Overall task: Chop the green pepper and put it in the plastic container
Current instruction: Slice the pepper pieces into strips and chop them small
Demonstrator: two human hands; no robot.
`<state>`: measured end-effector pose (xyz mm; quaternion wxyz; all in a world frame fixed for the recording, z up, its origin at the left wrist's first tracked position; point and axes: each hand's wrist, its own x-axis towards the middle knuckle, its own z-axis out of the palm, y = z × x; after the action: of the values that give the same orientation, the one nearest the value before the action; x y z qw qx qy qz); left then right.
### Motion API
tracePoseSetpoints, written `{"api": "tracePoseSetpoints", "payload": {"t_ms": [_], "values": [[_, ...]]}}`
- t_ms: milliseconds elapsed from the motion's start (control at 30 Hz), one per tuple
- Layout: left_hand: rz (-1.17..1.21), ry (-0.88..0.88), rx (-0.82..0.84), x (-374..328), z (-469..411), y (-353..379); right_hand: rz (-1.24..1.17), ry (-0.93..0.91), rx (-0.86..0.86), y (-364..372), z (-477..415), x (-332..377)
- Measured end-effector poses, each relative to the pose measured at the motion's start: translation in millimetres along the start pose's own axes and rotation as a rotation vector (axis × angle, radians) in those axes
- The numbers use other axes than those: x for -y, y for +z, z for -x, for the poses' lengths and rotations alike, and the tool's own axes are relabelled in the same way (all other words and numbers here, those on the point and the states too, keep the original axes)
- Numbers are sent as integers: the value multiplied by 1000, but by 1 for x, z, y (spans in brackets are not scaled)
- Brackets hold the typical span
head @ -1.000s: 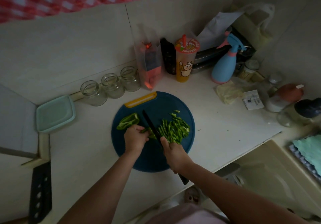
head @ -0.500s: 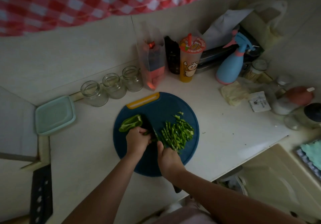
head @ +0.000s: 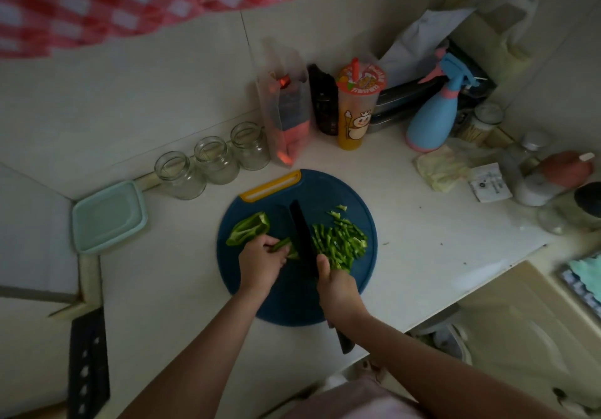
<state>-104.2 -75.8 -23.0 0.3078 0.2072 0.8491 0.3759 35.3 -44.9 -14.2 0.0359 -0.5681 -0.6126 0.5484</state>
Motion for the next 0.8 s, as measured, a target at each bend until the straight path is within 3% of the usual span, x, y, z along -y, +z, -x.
{"api": "tracePoseSetpoints", "payload": {"t_ms": [600,800], "values": [[29,-124,63,-13,0,-1,123,-149,111,-18,13,6],[8,-117,69,-15,-1,-1,78,-101,153,-17,13,10]]}}
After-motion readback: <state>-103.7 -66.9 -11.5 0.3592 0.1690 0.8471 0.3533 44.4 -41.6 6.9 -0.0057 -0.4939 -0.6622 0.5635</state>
